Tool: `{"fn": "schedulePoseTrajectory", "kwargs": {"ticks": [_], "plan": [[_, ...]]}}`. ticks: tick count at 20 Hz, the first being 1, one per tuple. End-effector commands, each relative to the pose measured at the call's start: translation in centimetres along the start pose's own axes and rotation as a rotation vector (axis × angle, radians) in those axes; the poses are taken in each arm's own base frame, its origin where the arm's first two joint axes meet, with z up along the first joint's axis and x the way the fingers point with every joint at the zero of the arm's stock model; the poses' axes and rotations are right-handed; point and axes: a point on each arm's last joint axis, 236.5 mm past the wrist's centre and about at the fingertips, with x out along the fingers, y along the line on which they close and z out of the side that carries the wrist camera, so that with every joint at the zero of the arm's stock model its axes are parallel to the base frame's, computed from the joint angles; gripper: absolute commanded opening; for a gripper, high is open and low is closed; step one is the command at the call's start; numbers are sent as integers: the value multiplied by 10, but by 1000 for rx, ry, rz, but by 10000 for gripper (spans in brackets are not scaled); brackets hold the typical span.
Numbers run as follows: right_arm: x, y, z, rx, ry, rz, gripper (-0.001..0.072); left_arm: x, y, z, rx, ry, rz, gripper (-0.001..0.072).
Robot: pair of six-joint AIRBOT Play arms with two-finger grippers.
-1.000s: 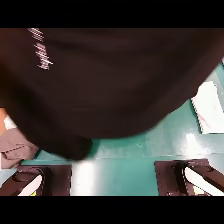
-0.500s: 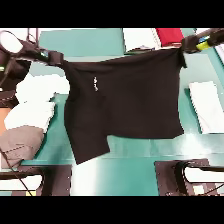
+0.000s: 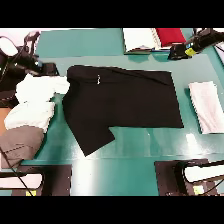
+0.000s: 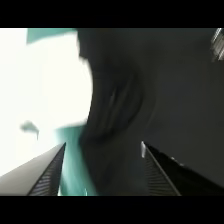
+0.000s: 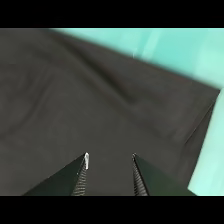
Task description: Fold the shirts.
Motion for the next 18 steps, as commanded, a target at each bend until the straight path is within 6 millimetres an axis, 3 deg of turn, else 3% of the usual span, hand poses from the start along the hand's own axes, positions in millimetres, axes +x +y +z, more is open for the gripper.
{"fn": "schedulePoseTrajectory", "kwargs": {"ticks": [1, 4, 7, 11, 15, 16, 18], "plan": [[-5, 21, -42, -7, 86, 74, 335, 11, 14, -82, -94, 146, 9, 565], [-9, 34, -70, 15, 88, 108, 335, 35, 13, -164, -171, 218, 0, 566], [-12, 40, -78, 33, 35, 118, 335, 56, -3, -213, -261, 277, -68, 566], [-17, 41, -86, 37, 9, 110, 335, 71, -31, -213, -336, 224, -188, 565], [-27, 43, -85, 30, -12, 108, 335, 81, -56, -219, -265, 210, -199, 563], [-30, 43, -85, 28, -18, 107, 335, 81, -60, -217, -263, 205, -205, 442], [-38, 36, -87, 36, -26, 90, 335, 76, -65, -210, -269, 201, -226, 101]]}}
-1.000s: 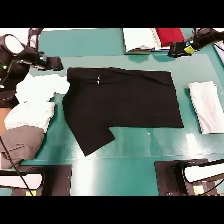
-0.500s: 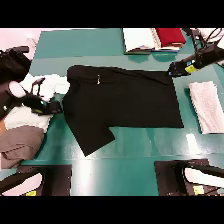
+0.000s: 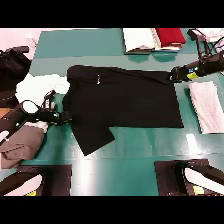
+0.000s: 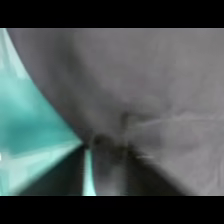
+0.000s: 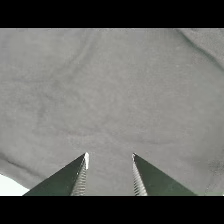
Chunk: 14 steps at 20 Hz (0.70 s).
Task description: Fold the shirts.
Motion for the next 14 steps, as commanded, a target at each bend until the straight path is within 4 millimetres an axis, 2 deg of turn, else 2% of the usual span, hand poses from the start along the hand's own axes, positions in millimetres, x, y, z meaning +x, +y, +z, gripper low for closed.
{"fn": "schedulePoseTrajectory", "kwargs": {"ticks": [1, 3, 5, 7, 9, 10, 12, 14], "plan": [[-15, -12, -7, 25, 1, -24, 335, -6, -18, 9, 24, -22, -33, 26], [-22, -38, -34, 107, 89, -41, 335, -24, -29, 25, 71, -61, -36, 25], [-20, -73, -77, 249, 187, -59, 335, -45, -42, 43, 113, -131, -48, 25], [-13, -109, -131, 438, 249, -79, 351, -57, -49, 52, 138, -170, -53, 25], [-2, -132, -184, 617, 282, -91, 537, -58, -48, 52, 145, -171, -46, 25], [5, -138, -211, 708, 300, -88, 536, -58, -48, 51, 145, -169, -46, 26], [21, -137, -248, 827, 323, -50, 527, -58, -48, 52, 144, -171, -46, 25], [39, -128, -261, 871, 335, 14, 499, -58, -48, 52, 143, -169, -47, 25]]}}
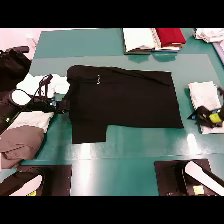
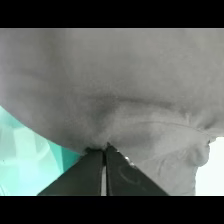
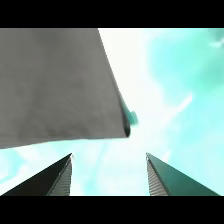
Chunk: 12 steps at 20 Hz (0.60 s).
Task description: Fold the shirts.
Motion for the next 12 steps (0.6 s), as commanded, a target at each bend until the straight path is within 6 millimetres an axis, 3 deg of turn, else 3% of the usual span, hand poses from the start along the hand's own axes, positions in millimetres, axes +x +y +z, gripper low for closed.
{"fn": "schedulePoseTrajectory", "kwargs": {"ticks": [1, 3, 7, 11, 12], "plan": [[40, -13, -25, 127, 59, 84, 497, -2, -1, 2, 5, -4, 0, 26], [55, -2, -20, 122, 70, 111, 440, -2, -1, 1, 5, -3, 0, 25], [78, 27, 6, 49, -1, 121, 424, -2, -2, -4, 5, 18, -2, 26], [71, 54, 22, -83, -119, 96, 22, -2, -2, -6, 5, 27, -3, 25], [61, 64, 27, -120, -155, 100, 17, -5, -3, -3, -1, 11, -4, 24]]}}
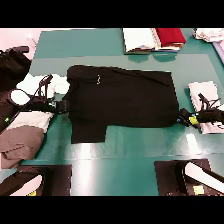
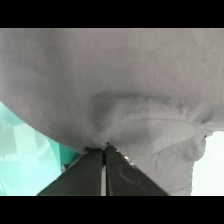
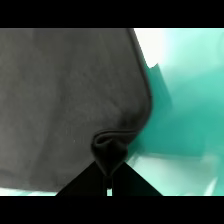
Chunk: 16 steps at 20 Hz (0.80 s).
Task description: Fold the shirts.
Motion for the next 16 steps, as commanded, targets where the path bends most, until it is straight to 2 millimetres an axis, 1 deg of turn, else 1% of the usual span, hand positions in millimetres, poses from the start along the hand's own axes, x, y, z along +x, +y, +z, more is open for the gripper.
{"fn": "schedulePoseTrajectory", "kwargs": {"ticks": [1, 2, 3, 4, 5, 6, 7, 8, 9, 10, 11, 12, 13, 14, 15, 16], "plan": [[-22, 40, 26, -127, -144, 22, 17, -11, -5, 10, -13, -51, -4, 24], [-46, 61, 41, -188, -218, 34, 17, -27, -13, 24, 7, -116, -10, 24], [-80, 86, 58, -257, -316, 49, 17, -51, -24, 42, 42, -198, -15, 23], [-118, 112, 72, -323, -421, 65, 17, -87, -39, 63, 81, -298, -16, 24], [-167, 142, 84, -397, -546, 83, 17, -132, -60, 82, 142, -412, -25, 24], [-216, 171, 89, -464, -665, 100, 17, -181, -83, 96, 196, -526, -43, 24], [-270, 198, 87, -529, -791, 116, 17, -241, -110, 107, 256, -661, -65, 24], [-318, 221, 79, -583, -903, 128, 17, -298, -135, 110, 307, -791, -92, 24], [-367, 239, 65, -639, -1013, 122, 17, -355, -158, 107, 357, -917, -112, 24], [-406, 250, 50, -685, -1102, 102, 17, -411, -177, 100, 405, -1039, -121, 24], [-440, 259, 33, -726, -1179, 78, 17, -460, -195, 88, 447, -1140, -136, 24], [-467, 264, 19, -755, -1237, 45, 17, -498, -207, 75, 480, -1223, -144, 24], [-489, 266, 4, -780, -1282, 8, 17, -531, -219, 61, 508, -1298, -161, 24], [-506, 265, -8, -794, -1313, -30, 17, -554, -225, 51, 526, -1351, -164, 24], [-517, 263, -15, -794, -1329, -62, 16, -570, -227, 43, 537, -1393, -156, 23], [-522, 263, -18, -792, -1325, -67, 16, -580, -225, 40, 540, -1422, -135, 23]]}}
